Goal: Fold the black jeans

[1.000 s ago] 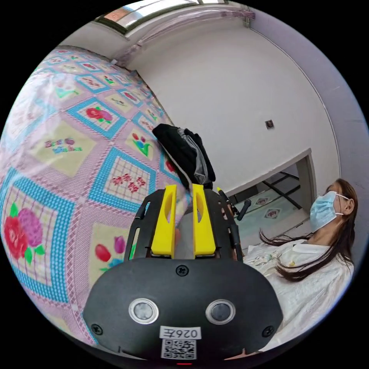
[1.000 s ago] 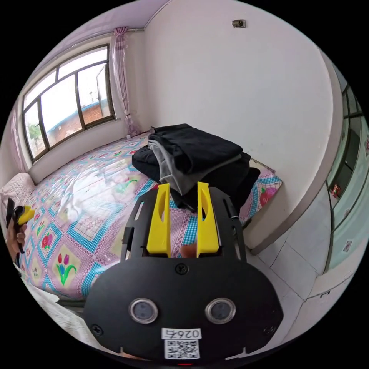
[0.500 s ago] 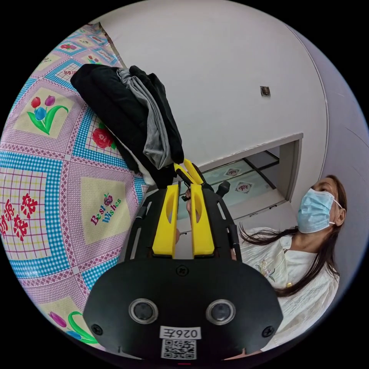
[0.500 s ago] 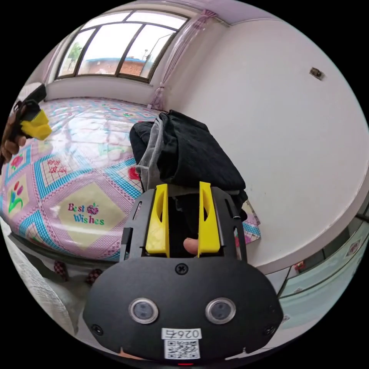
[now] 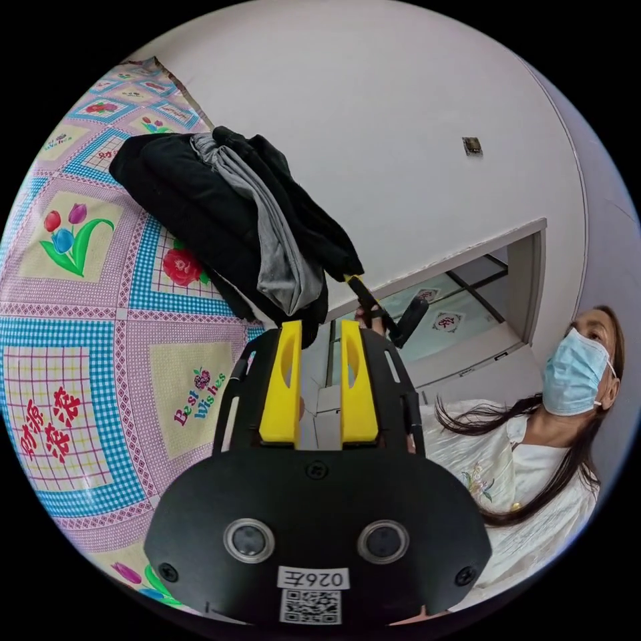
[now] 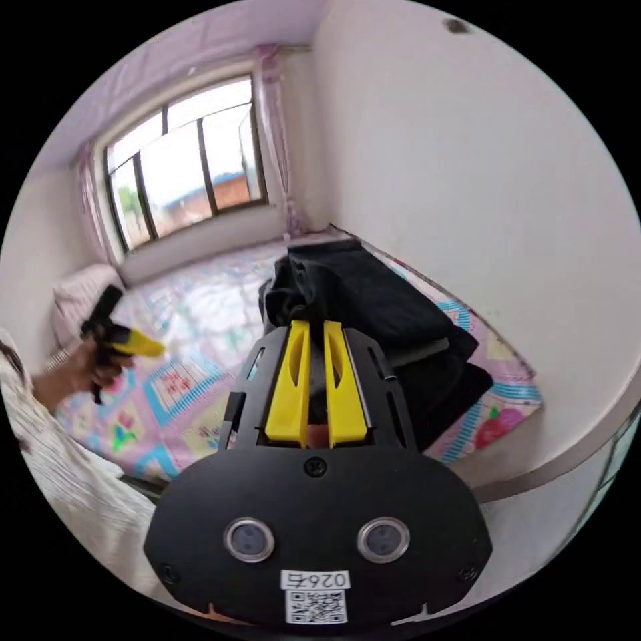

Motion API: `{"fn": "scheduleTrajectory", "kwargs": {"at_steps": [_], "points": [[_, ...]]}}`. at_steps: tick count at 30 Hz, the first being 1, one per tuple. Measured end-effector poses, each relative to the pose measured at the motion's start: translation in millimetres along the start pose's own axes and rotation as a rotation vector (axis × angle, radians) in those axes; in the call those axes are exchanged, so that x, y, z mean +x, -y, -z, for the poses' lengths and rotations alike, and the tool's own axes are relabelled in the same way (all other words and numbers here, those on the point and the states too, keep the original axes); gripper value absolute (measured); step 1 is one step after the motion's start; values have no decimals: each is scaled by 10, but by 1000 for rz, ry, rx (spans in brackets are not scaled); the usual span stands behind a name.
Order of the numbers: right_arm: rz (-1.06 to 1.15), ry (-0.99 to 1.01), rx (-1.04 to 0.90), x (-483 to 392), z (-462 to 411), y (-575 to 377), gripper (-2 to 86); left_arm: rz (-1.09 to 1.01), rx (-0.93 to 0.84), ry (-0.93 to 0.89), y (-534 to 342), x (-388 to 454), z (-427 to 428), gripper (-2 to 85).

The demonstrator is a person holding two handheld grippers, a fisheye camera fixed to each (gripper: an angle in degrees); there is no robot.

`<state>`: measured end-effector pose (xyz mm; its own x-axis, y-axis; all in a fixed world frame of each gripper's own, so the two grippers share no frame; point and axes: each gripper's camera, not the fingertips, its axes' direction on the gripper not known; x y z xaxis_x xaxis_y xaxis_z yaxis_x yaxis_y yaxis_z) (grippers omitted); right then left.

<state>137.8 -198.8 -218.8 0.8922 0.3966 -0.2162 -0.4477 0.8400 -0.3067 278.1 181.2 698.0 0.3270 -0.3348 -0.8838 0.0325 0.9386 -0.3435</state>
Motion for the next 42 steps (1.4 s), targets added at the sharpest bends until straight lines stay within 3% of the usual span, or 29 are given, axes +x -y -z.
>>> {"fn": "scheduleTrajectory", "kwargs": {"at_steps": [4, 11, 16, 20, 26, 29, 31, 35, 42], "points": [[-79, 145, 104, 208, 319, 351, -11, -25, 76, -22, 363, -171, -63, 171], [97, 329, 48, -427, 634, 394, -11, 61, 137, -257, 783, -527, -150, 214], [97, 374, 39, -478, 960, 56, -11, 8, -39, -365, 861, -686, -142, 276], [-37, 472, 60, 79, 1204, -168, -11, 90, 200, -572, 710, -878, 126, 306], [-19, 554, 15, 348, 1323, -311, -12, 126, 228, -509, 1019, -962, 251, 317], [20, 617, -39, 337, 1293, -353, -11, 118, 195, -469, 1222, -878, 281, 244], [37, 658, -70, 350, 1251, -384, -11, 131, 87, -406, 1306, -818, 297, 90], [68, 790, -118, 409, 1141, -440, -11, 39, 76, -335, 1193, -581, 542, 59], [173, 999, -222, 154, 758, -590, -11, -77, 184, -155, 552, -124, 1727, 56]]}}
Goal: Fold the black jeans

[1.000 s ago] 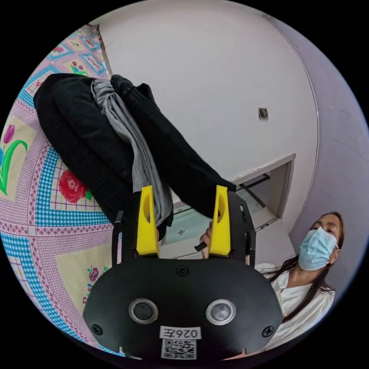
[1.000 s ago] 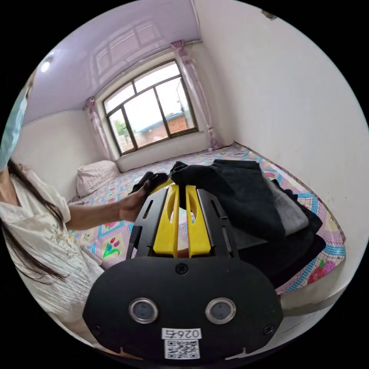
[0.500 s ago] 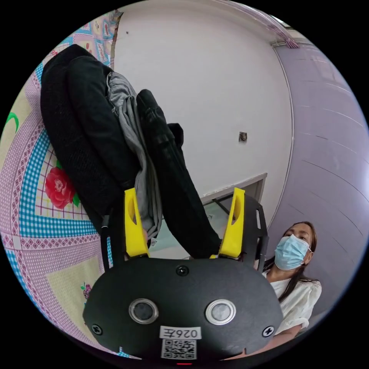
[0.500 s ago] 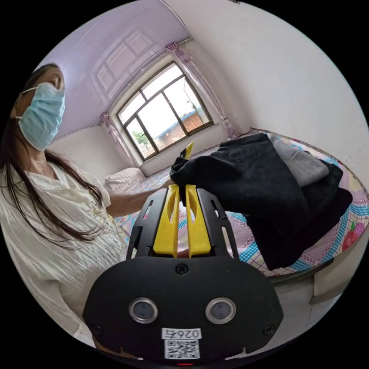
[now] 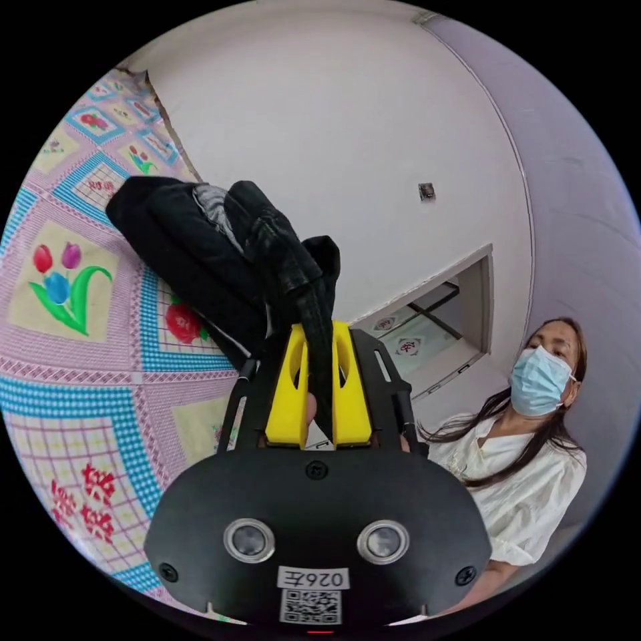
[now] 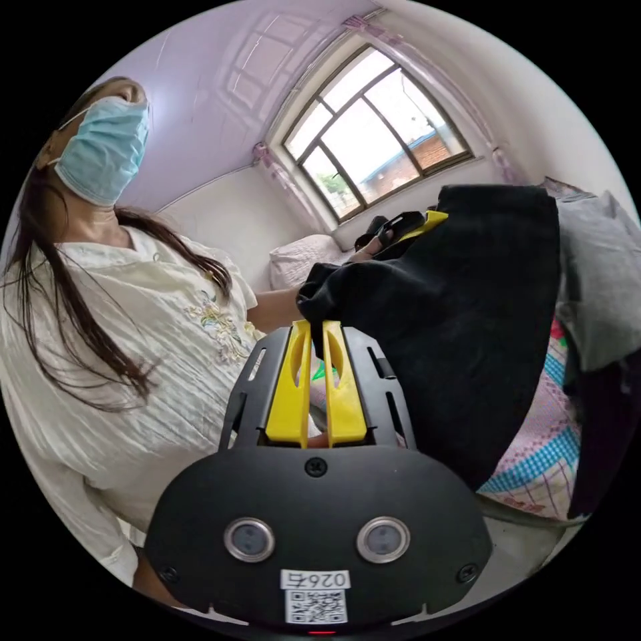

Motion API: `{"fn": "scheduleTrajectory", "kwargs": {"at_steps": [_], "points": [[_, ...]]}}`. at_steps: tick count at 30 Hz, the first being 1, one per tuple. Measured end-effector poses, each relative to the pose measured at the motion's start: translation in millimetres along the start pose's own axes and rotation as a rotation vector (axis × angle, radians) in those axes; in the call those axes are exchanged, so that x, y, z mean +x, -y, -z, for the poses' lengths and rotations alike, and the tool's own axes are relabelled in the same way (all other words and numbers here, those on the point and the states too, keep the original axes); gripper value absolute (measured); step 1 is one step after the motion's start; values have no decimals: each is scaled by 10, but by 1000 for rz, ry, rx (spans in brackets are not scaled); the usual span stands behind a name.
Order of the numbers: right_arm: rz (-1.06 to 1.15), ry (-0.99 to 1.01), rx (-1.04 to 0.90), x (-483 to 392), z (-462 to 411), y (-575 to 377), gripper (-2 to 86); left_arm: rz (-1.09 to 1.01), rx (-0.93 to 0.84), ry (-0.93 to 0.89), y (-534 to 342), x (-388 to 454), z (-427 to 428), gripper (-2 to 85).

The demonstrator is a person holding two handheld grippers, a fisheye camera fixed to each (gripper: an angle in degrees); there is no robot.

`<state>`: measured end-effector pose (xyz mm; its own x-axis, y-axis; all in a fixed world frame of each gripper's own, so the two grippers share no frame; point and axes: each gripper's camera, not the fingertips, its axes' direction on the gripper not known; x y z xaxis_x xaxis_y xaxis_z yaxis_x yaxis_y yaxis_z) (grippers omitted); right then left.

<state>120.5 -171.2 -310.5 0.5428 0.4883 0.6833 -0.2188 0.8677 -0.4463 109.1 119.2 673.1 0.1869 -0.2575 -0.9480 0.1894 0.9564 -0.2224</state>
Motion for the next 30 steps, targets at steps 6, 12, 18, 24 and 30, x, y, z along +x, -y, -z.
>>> {"fn": "scheduleTrajectory", "kwargs": {"at_steps": [6, 12, 18, 24, 30], "points": [[92, 208, -148, 163, -963, 146, -3, 29, -36, 413, -587, 557, 1416, 62], [20, 437, -311, 388, -2381, 206, 29, 418, 153, 678, -1817, 486, 3048, 76], [-143, 346, -248, 791, -3072, 385, 48, 632, 477, 521, -3083, 643, 4044, 72], [-247, 42, -277, 1216, -3546, 339, 67, 583, 557, 447, -3285, 1017, 4588, 73], [-291, -193, -299, 1666, -4089, 248, 87, 557, 499, 431, -2998, 1232, 4771, 126]]}}
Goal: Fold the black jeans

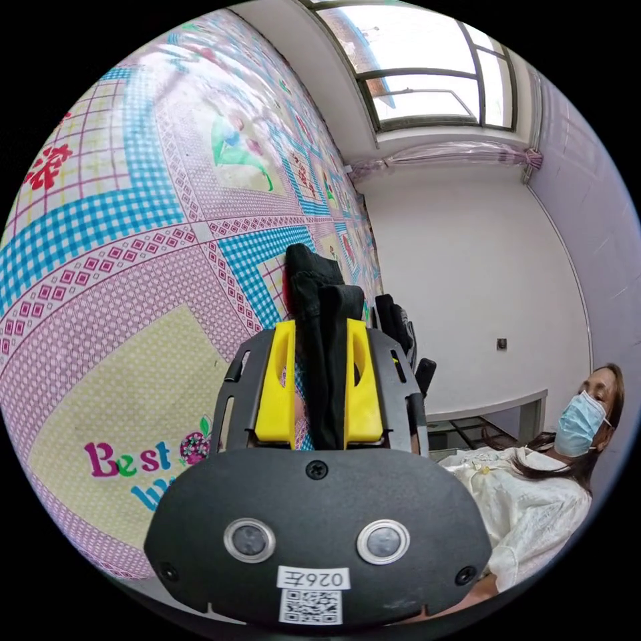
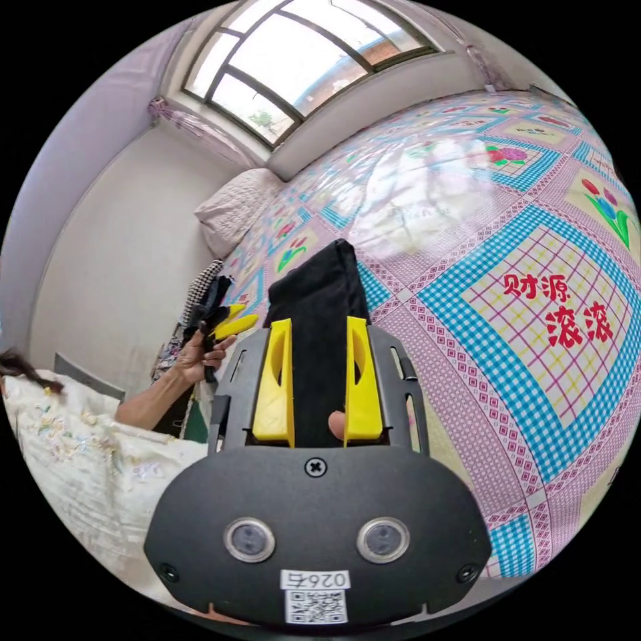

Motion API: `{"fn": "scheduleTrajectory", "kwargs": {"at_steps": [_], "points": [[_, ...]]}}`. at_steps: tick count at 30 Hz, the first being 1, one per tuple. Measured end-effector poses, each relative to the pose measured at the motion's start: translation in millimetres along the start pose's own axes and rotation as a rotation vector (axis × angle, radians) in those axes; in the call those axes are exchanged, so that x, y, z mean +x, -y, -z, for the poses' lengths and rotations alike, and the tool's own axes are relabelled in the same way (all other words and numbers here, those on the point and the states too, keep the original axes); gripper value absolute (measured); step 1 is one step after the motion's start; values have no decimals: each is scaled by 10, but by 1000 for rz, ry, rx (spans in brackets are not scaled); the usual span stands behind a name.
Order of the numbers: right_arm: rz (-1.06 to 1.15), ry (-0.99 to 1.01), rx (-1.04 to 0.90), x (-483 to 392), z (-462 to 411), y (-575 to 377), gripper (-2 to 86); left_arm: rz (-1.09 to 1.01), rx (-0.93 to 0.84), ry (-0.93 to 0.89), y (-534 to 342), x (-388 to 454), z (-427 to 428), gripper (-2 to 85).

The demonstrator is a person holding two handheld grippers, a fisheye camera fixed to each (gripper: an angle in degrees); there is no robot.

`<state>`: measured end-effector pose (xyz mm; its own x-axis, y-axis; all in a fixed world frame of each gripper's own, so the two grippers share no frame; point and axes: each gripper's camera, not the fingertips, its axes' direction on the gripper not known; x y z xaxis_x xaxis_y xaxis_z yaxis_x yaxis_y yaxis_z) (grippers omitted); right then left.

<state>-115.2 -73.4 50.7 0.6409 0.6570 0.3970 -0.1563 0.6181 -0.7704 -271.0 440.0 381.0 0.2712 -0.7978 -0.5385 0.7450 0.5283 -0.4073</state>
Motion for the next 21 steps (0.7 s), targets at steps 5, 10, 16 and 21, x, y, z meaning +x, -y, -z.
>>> {"fn": "scheduleTrajectory", "kwargs": {"at_steps": [5, 10, 16, 21], "points": [[18, -119, -36, 83, -291, 56, 1, -2, -67, -28, 118, 232, -72, 137], [181, 156, 6, -7, 130, -273, -12, 8, -56, -26, 94, 377, 190, 134], [359, 417, -326, 128, 698, -1113, -11, 44, -24, -35, 32, 470, 456, 128], [80, 84, -329, 908, 1420, -1494, 22, 5, -33, 59, -12, 710, 536, 127]]}}
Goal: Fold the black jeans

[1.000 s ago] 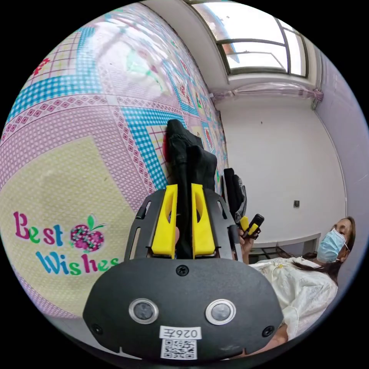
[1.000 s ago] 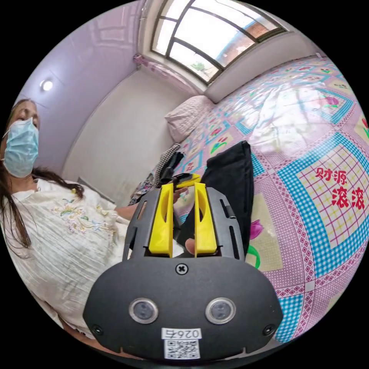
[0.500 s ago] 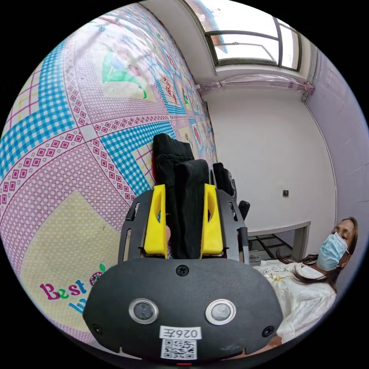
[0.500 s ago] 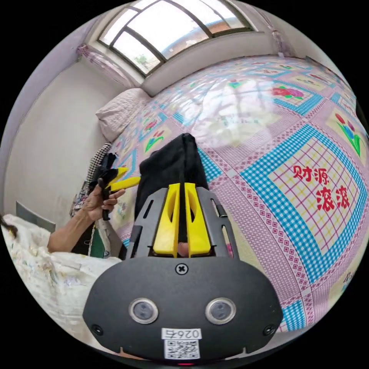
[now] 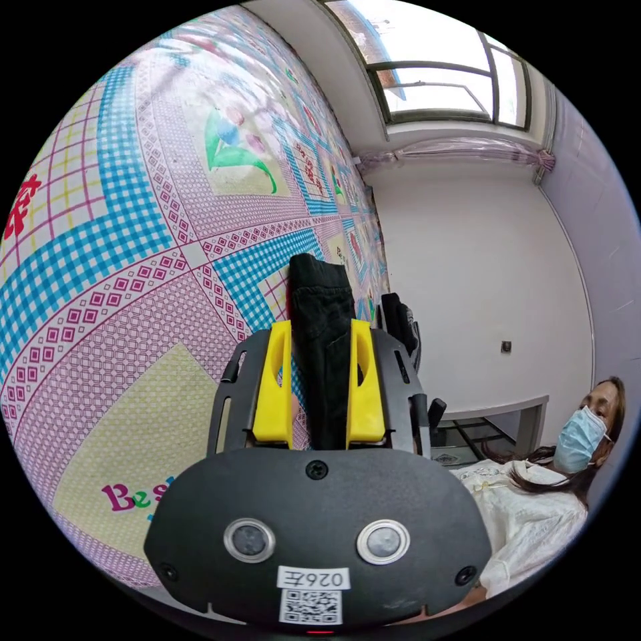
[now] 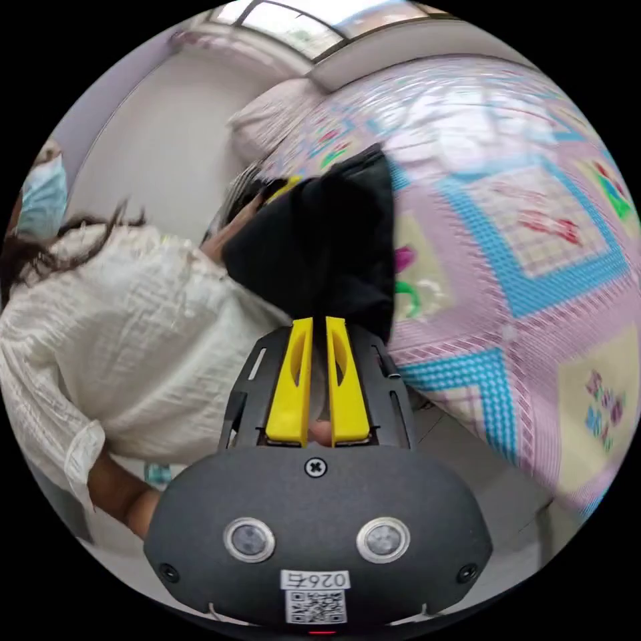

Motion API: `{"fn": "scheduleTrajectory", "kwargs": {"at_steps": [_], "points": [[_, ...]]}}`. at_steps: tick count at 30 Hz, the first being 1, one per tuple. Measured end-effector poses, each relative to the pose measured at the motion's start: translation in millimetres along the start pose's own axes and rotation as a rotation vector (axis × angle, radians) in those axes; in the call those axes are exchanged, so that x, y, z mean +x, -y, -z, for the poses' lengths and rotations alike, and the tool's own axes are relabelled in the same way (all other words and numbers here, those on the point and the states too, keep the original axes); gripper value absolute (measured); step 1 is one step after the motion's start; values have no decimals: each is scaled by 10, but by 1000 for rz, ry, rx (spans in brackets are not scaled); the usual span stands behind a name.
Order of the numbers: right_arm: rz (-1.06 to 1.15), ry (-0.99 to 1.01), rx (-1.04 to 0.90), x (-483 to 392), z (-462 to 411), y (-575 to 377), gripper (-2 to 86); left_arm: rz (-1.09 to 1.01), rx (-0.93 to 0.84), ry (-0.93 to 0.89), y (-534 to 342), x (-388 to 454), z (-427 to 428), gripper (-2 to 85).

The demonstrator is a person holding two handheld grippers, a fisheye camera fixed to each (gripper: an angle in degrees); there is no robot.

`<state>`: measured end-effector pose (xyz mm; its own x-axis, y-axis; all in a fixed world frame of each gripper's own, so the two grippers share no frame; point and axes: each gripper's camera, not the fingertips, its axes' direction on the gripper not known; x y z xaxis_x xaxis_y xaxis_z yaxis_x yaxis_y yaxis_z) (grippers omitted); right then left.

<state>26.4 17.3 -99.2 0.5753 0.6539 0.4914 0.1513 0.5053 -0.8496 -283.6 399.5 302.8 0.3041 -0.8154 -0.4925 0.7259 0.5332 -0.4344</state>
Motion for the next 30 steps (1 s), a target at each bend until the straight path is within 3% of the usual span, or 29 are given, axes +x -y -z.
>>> {"fn": "scheduleTrajectory", "kwargs": {"at_steps": [2, 5, 7, 17, 21, 24, 27, 30], "points": [[-164, -29, 347, 385, 549, -213, 35, -29, -9, 39, -17, 122, 2, 121], [-190, 5, 632, 656, 752, -175, 39, -85, -24, 119, -54, 358, -13, 107], [-162, -18, 615, 726, 574, 156, 48, -146, -28, 175, -91, 573, -23, 94], [-117, -34, 118, 1242, -1240, 2017, 103, -210, 8, 209, -238, 928, 174, 92], [-111, -9, 57, 1303, -1524, 1971, 78, -157, 5, 191, -313, 776, 225, 105], [-10, -37, 151, 1130, -1348, 1690, 26, -104, 21, 109, -398, 665, 250, 108], [196, -5, 239, 667, -1131, 1285, 5, -92, 31, 53, -462, 662, 324, 115], [425, -43, 193, 67, -1120, 896, 2, -132, 13, -55, -501, 817, 388, 151]]}}
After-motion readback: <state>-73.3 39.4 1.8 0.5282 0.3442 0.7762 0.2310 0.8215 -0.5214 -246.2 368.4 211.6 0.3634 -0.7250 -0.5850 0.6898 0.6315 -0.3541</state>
